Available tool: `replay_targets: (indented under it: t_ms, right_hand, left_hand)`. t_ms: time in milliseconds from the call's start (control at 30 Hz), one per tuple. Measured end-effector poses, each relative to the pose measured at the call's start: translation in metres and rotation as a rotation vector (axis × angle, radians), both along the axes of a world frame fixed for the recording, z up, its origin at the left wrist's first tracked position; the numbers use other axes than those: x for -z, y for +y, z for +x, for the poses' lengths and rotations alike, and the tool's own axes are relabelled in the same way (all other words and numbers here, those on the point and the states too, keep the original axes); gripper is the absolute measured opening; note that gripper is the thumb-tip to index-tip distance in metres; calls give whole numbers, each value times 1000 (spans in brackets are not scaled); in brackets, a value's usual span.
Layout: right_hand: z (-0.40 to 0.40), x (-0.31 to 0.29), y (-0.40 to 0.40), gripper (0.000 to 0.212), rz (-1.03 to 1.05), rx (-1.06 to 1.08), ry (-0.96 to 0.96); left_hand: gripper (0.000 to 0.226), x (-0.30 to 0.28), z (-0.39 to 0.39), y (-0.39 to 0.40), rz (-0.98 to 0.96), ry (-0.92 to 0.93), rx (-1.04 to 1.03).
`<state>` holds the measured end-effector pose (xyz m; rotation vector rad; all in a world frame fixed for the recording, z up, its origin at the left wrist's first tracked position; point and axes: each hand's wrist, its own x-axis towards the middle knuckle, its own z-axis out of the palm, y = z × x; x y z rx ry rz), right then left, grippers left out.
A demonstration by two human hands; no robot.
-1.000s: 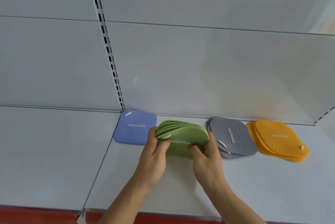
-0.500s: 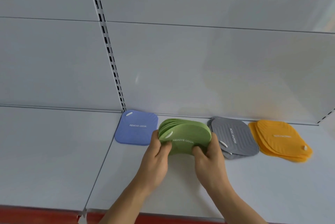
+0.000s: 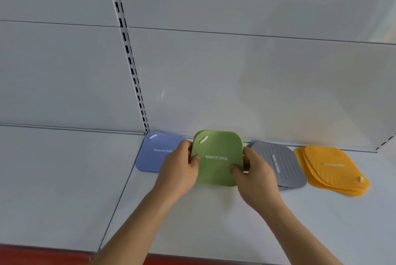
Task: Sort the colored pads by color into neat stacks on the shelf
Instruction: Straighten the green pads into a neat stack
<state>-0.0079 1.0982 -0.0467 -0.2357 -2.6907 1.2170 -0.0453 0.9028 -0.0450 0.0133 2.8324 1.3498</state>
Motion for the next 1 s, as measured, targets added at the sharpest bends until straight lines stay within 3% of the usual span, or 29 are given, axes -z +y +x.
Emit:
replay_targets:
  t_ms: [300,533,767,867,1000]
  right_hand:
    - [-38,2,-8,48,240,-1,-18]
    - [-44,17,-10,35,454,-15,38]
    - [-38,34,-8,16,666,9,157]
    - [-27,26,4,26,694,-8,246]
    - [-16,18,20,56,768,-216,164]
  left_hand:
    - [29,4,-36,9,-192,34,-70]
    - [17,20,-38,17,-468,167,-46]
    - [34,26,-34,11,-745,367,-21]
    - [38,26,-27,-4,-699,479,22]
    - [70,29,-17,-22,-754,456,187]
